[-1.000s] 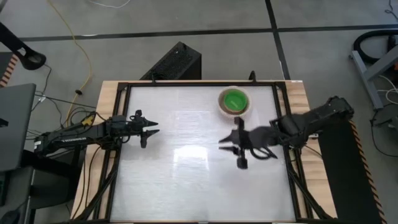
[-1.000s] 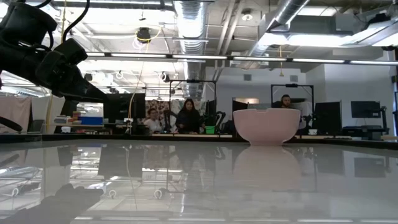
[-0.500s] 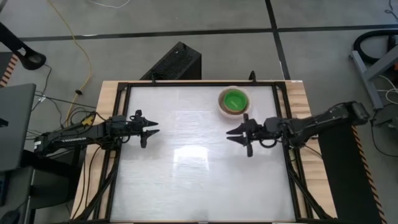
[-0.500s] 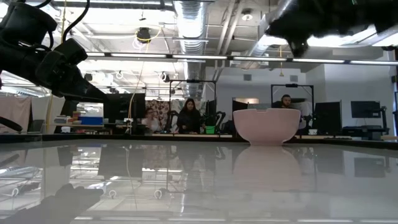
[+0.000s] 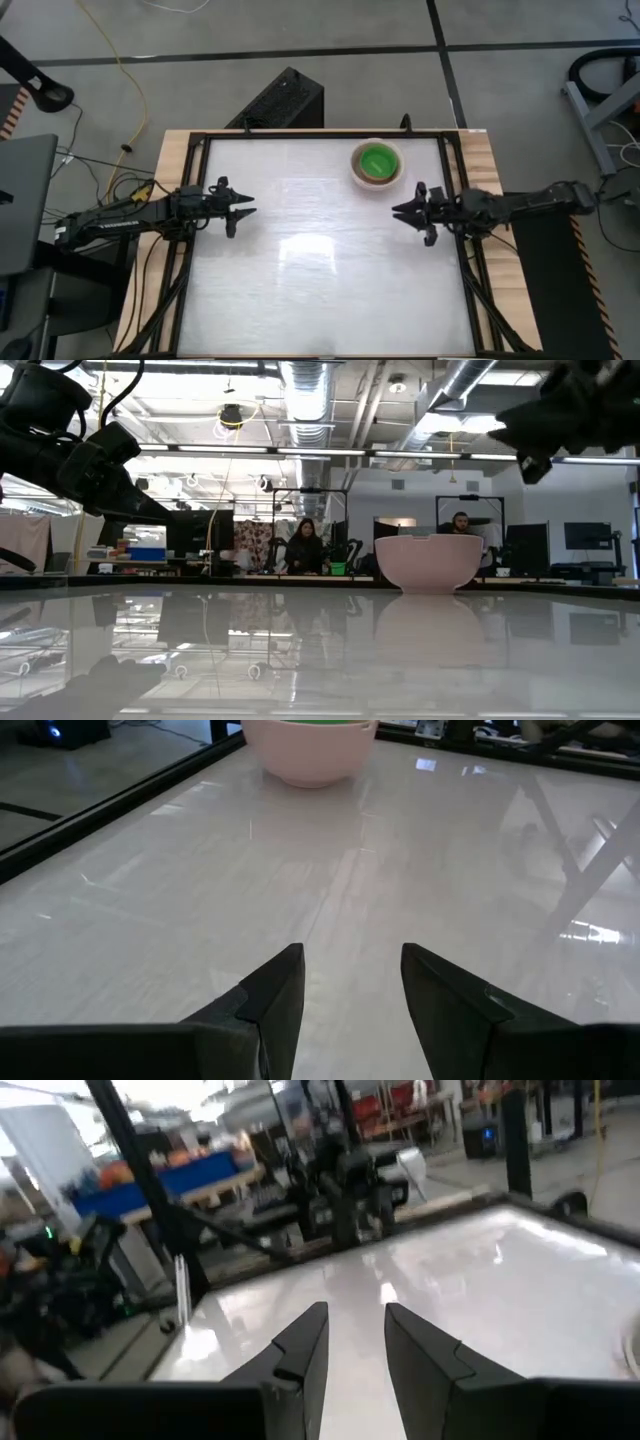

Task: Nest bowls inside each other
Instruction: Return to Home Position

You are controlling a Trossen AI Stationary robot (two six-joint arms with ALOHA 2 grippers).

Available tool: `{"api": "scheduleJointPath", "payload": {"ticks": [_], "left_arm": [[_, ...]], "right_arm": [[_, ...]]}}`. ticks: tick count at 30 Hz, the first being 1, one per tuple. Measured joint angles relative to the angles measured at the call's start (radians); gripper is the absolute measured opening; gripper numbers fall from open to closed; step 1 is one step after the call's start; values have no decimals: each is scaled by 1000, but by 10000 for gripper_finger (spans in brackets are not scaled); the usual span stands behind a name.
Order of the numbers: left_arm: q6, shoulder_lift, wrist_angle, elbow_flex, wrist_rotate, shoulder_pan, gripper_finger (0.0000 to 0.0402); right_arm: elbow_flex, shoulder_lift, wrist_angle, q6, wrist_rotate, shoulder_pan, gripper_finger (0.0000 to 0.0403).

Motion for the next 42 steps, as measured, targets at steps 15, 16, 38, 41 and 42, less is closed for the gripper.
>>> {"api": "scheduleJointPath", "payload": {"ticks": [15,16,38,41,42], "left_arm": [[0,0,0,0,0,0,158],[0,0,0,0,0,0,158],[0,0,0,0,0,0,158],[0,0,0,0,0,0,158],[0,0,0,0,0,0,158]], "right_arm": [[-115,-90,-16,-51,74,-63,120],[-115,-90,-18,-49,74,-71,120],[-116,-90,-25,-46,74,-88,120],[-117,-90,-25,-46,74,-88,120],[-117,-90,-25,-46,74,-88,120]]}}
